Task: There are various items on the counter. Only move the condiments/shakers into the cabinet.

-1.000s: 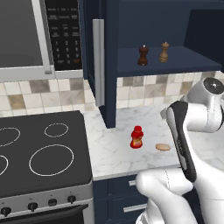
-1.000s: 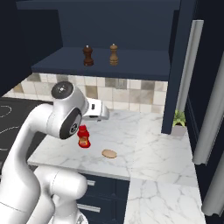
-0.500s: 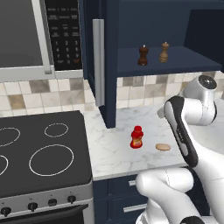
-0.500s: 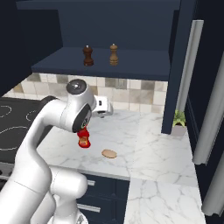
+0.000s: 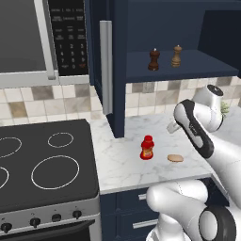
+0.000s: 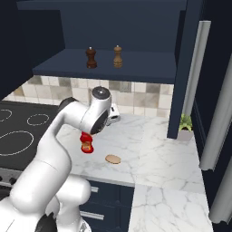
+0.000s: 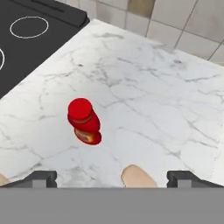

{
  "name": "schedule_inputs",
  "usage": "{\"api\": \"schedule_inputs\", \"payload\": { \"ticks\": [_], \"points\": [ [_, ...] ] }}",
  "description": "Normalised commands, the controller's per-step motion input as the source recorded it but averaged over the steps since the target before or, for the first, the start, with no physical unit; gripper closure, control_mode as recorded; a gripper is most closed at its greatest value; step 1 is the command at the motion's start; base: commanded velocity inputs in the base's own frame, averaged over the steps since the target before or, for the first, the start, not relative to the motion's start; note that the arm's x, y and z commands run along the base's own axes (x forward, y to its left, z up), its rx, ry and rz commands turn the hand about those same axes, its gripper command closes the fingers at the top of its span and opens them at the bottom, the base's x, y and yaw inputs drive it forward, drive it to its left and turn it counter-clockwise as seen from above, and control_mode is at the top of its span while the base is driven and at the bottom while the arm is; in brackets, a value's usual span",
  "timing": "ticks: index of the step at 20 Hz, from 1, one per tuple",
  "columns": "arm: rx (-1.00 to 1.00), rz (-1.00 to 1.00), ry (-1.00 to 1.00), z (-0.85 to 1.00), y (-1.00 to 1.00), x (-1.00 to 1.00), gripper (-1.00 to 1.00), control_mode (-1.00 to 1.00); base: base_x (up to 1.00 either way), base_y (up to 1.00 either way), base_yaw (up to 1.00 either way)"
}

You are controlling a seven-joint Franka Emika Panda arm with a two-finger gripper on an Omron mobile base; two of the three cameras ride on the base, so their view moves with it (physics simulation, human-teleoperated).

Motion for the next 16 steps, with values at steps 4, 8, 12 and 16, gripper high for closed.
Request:
{"api": "schedule_inputs", "payload": {
  "ticks": [4, 8, 12, 16],
  "points": [
    [0.00, 0.30, 0.13, -0.68, 0.05, 0.03, -1.00, -1.00, 0.00, 0.00, 0.00],
    [0.00, 0.32, 0.09, -0.52, 0.01, 0.01, -1.00, -1.00, 0.00, 0.00, 0.00],
    [0.01, 0.31, 0.00, -0.44, 0.16, 0.00, -1.00, -1.00, 0.00, 0.00, 0.00],
    [0.07, 0.30, 0.00, -0.32, 0.23, 0.00, -1.00, -1.00, 0.00, 0.00, 0.00]
  ]
}}
